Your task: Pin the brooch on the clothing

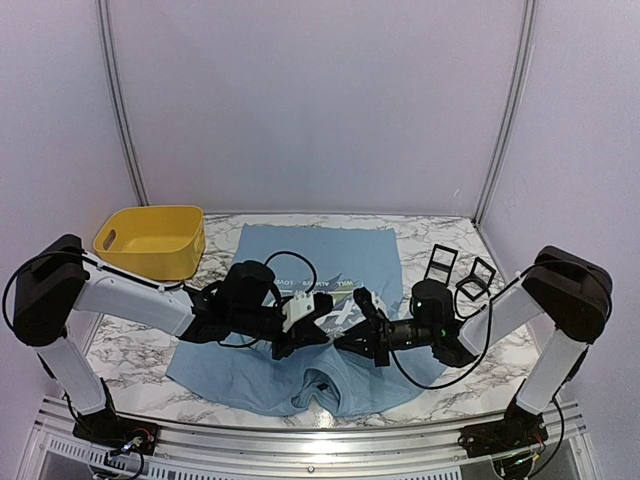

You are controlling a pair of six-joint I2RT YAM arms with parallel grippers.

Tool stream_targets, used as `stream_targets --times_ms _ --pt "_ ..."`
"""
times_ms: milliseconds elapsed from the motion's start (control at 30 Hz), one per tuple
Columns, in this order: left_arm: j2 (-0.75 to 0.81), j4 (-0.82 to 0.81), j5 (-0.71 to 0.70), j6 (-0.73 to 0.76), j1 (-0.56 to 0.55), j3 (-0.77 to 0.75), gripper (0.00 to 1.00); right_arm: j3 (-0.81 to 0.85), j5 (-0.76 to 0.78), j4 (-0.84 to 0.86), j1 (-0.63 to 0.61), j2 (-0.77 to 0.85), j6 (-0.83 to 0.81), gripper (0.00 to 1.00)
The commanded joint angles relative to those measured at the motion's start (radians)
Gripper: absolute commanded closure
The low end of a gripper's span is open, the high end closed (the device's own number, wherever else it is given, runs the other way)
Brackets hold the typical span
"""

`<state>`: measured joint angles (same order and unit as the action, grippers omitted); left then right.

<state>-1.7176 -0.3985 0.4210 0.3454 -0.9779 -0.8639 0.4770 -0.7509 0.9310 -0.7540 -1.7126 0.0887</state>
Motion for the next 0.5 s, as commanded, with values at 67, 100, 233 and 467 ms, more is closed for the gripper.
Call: stream_targets --times_ms 67,100,233,467 --pt "0.036 0.043 0.038 0.017 -0.008 0.001 1.00 -0.013 0.031 0.121 0.031 -0.004 0.078 1.00" --pt "0.035 0.043 0.037 0.017 -0.008 0.002 1.00 -0.014 0.028 0.120 0.030 -0.003 0.075 0.98" --pt "0.039 0.043 0.023 0.018 -0.007 0.006 1.00 -0.004 0.015 0.074 0.030 0.003 0.042 0.89" --pt "0.030 0.045 -0.149 0.114 -0.026 0.024 1.00 -0.011 0.032 -0.119 0.032 0.120 -0.109 0.64"
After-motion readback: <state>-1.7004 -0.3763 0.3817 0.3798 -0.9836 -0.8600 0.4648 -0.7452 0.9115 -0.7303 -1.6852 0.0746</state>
